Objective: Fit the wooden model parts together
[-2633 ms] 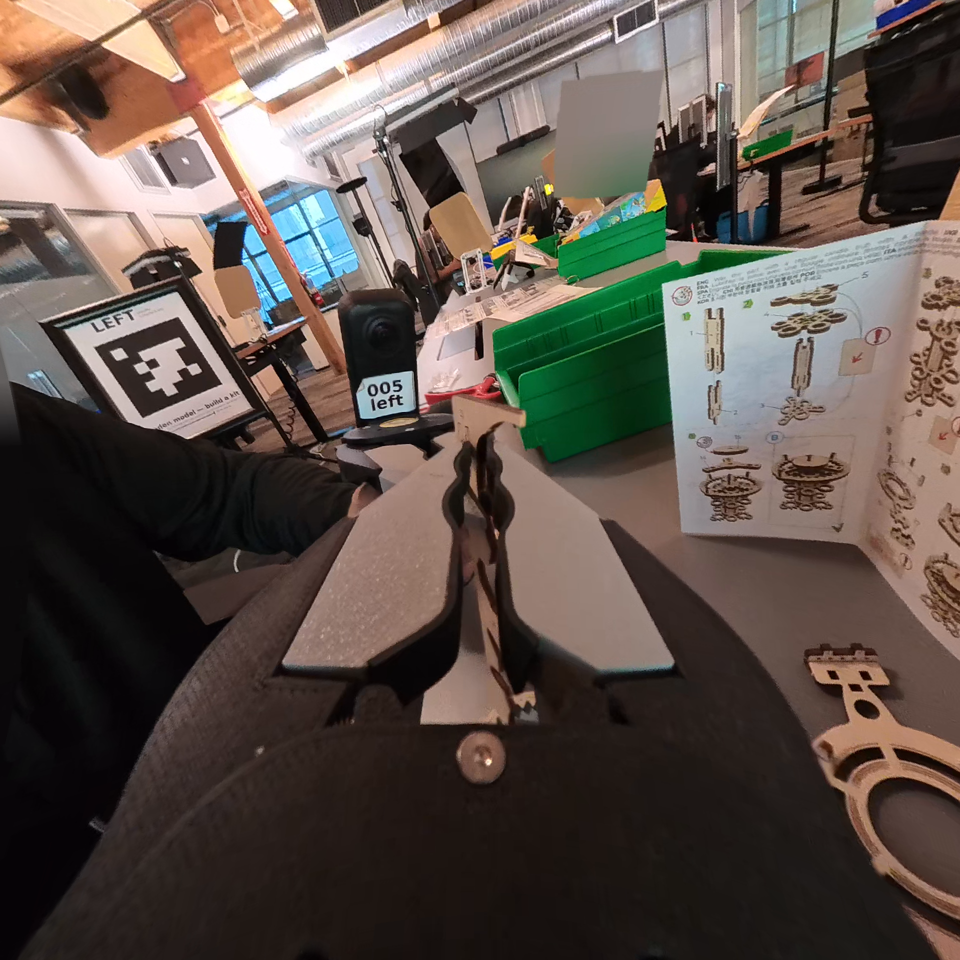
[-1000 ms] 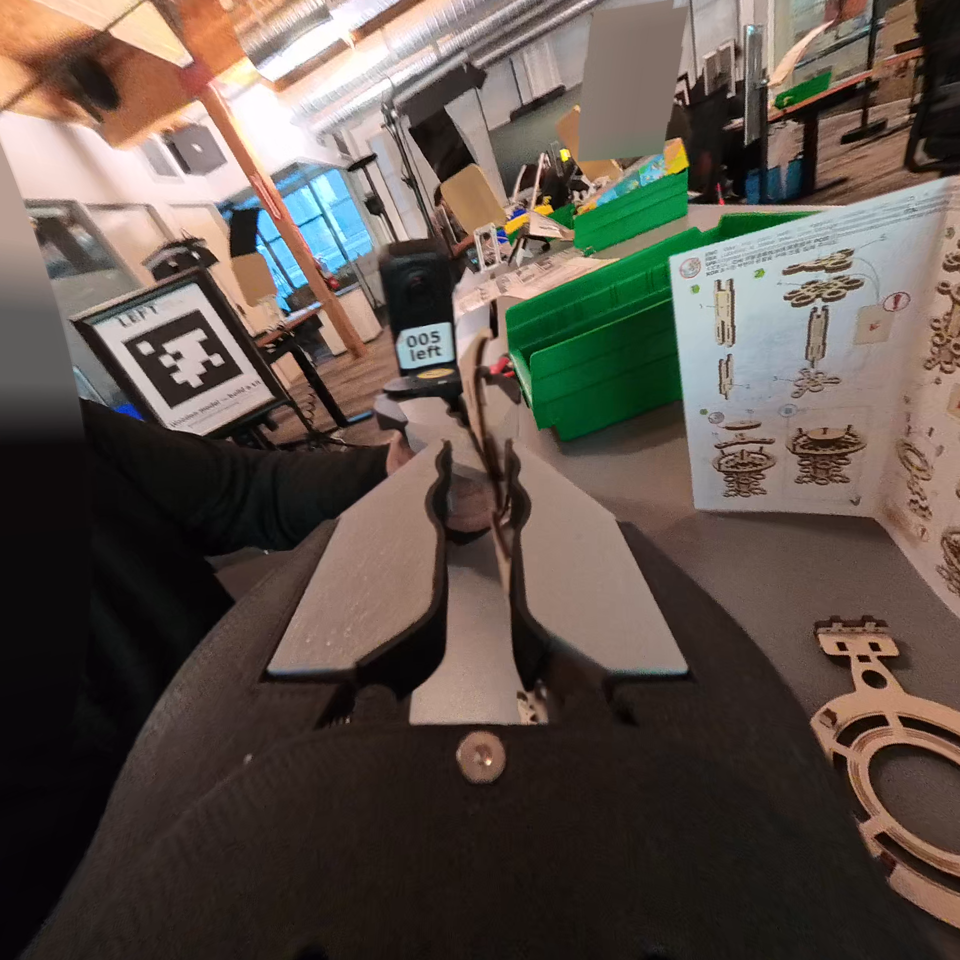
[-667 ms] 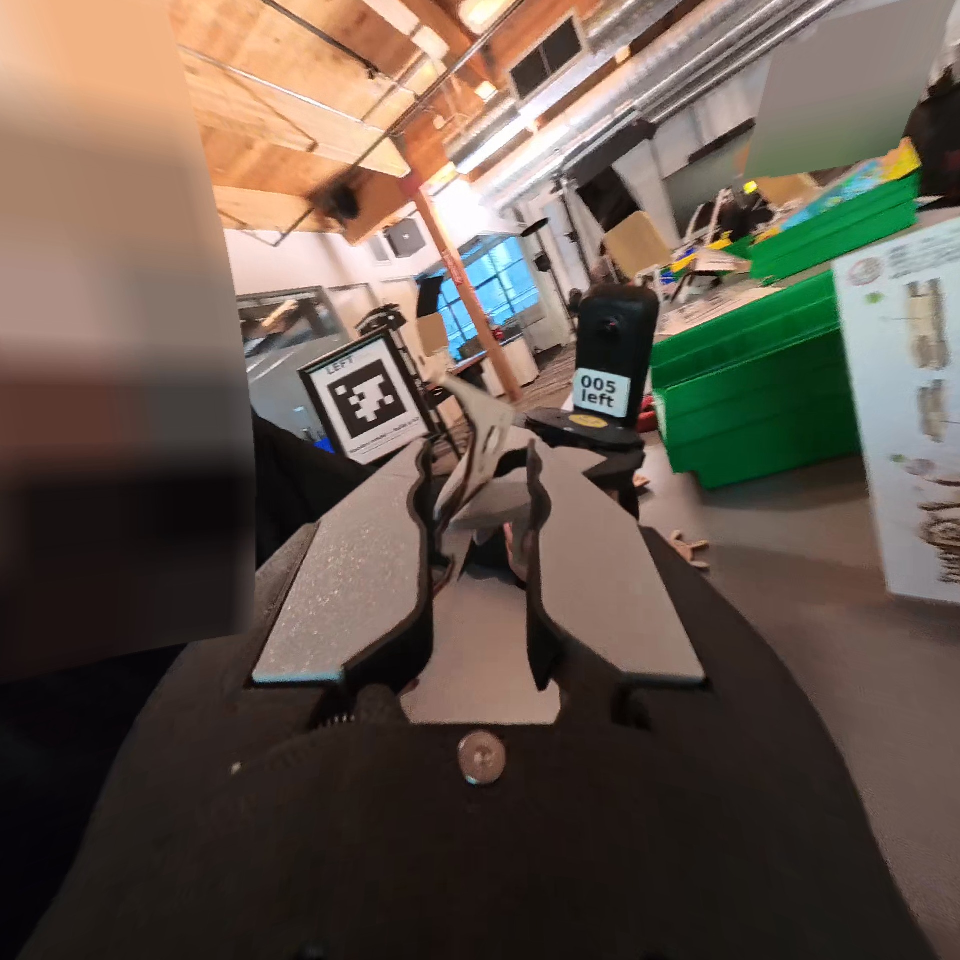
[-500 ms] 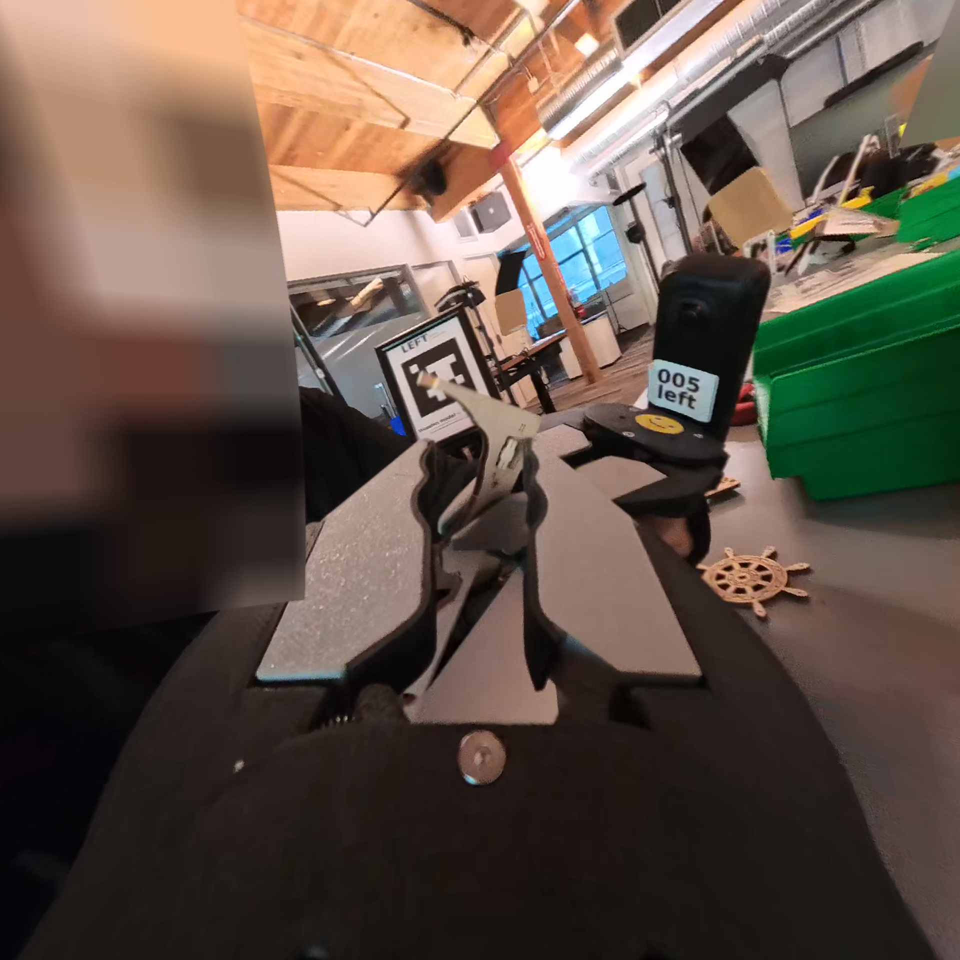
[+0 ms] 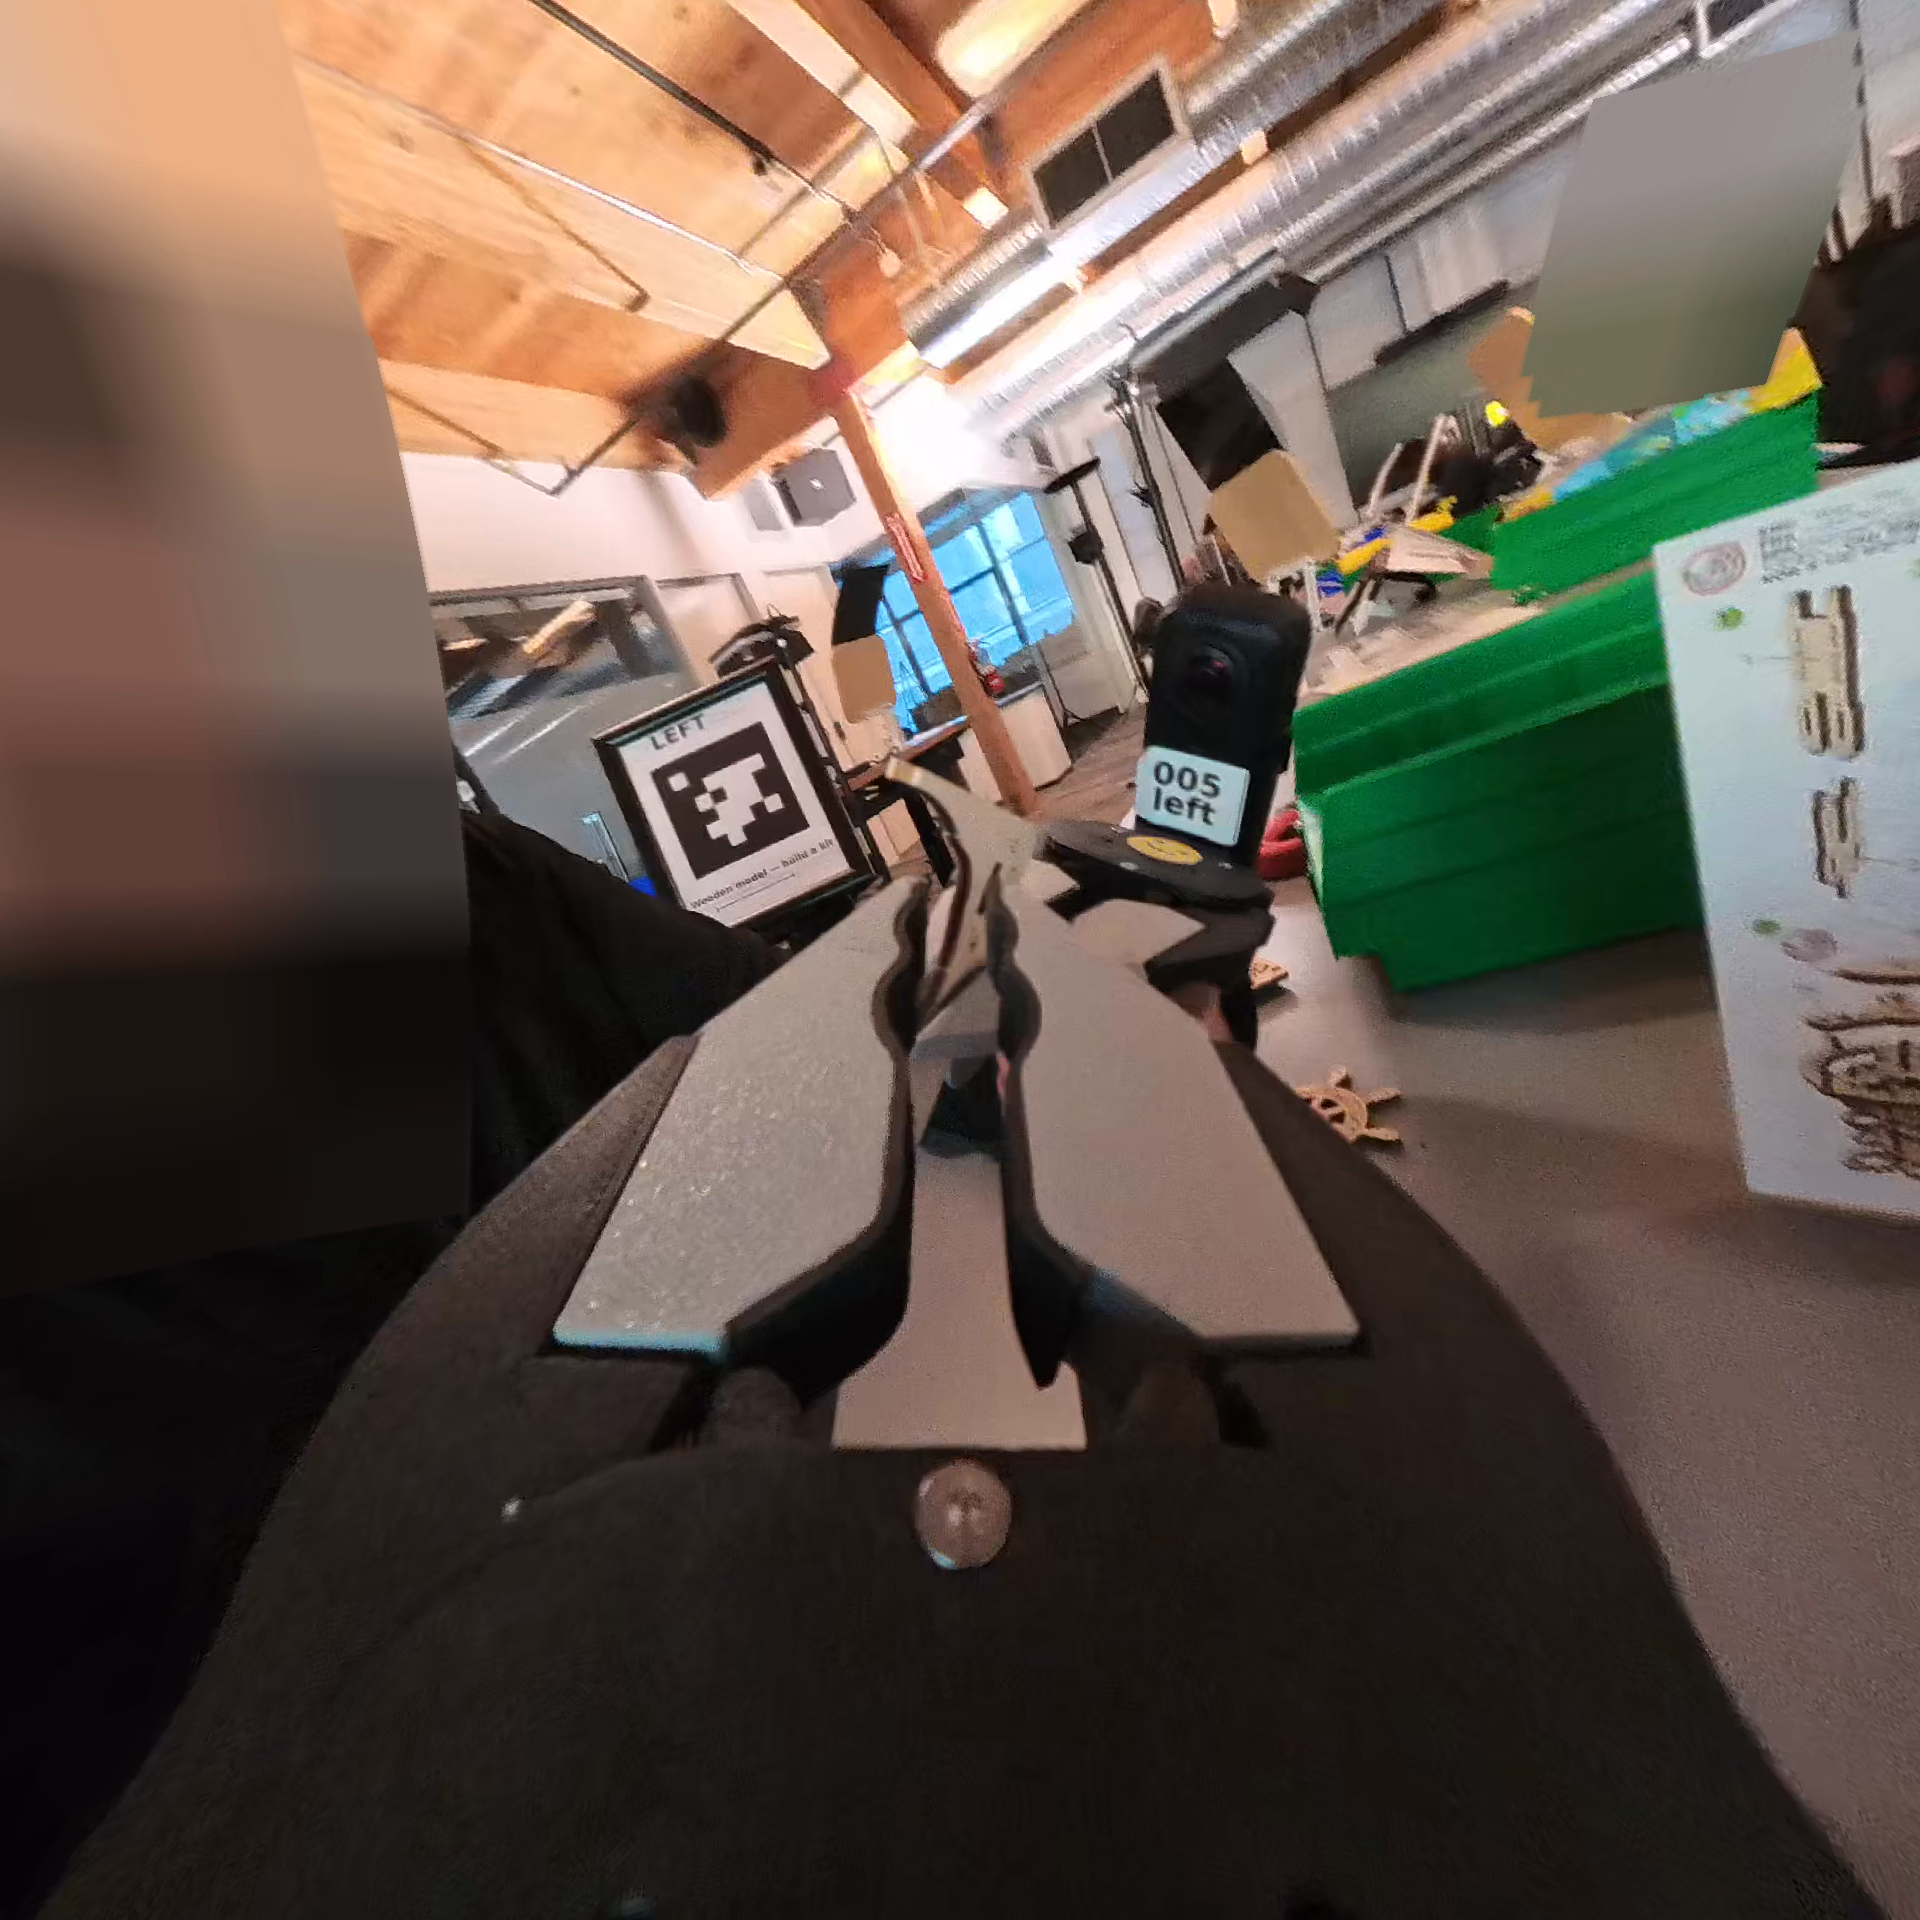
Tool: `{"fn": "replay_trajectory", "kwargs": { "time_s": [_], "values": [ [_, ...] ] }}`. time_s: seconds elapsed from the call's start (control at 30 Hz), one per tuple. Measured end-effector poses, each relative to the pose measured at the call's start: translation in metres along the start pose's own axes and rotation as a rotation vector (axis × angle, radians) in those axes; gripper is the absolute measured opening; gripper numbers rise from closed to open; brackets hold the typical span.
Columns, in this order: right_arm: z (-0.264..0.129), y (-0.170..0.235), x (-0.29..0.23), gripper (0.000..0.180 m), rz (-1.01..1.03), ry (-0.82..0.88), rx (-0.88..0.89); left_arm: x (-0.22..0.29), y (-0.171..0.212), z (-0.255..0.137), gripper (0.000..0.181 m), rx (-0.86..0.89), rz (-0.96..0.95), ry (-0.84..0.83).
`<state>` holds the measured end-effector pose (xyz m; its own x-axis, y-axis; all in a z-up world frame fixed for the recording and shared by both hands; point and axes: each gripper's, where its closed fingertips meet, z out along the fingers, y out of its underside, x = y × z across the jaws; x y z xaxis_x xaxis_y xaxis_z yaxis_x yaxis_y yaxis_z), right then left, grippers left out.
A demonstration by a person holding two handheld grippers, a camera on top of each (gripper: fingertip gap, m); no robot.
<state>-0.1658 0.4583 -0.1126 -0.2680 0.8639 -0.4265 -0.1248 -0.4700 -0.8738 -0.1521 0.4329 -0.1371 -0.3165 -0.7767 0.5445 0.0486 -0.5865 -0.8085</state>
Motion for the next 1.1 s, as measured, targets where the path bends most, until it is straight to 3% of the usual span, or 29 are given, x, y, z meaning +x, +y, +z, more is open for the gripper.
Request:
{"fn": "replay_trajectory", "kwargs": {
  "time_s": [0.13, 0.33, 0.63, 0.7, 0.77, 0.87, 1.03, 1.1],
  "values": [
    [-0.004, 0.003, 0.003, 0.006, 0.011, 0.047, -0.054, -0.003, -0.003, -0.009, 0.000, -0.008, -0.011, -0.014],
    [-0.029, 0.001, 0.018, 0.011, -0.043, 0.254, -0.129, 0.010, 0.000, -0.032, 0.000, -0.098, -0.079, 0.025],
    [-0.075, 0.014, 0.029, 0.016, -0.125, 0.557, -0.350, -0.038, 0.043, -0.073, 0.000, -0.278, -0.252, -0.399],
    [-0.086, 0.027, 0.033, 0.017, -0.130, 0.608, -0.443, -0.049, 0.055, -0.095, 0.014, -0.347, -0.305, -0.551],
    [-0.101, 0.043, 0.040, 0.017, -0.137, 0.683, -0.562, -0.057, 0.060, -0.119, 0.046, -0.409, -0.303, -0.722],
    [-0.113, 0.056, 0.043, 0.019, -0.125, 0.718, -0.631, -0.055, 0.052, -0.141, 0.065, -0.451, -0.157, -0.945],
    [-0.124, 0.067, 0.040, 0.018, -0.128, 0.714, -0.670, -0.038, 0.041, -0.147, 0.093, -0.556, 0.025, -1.120],
    [-0.125, 0.070, 0.039, 0.017, -0.109, 0.702, -0.661, -0.035, 0.044, -0.142, 0.093, -0.613, 0.042, -1.111]
  ]
}}
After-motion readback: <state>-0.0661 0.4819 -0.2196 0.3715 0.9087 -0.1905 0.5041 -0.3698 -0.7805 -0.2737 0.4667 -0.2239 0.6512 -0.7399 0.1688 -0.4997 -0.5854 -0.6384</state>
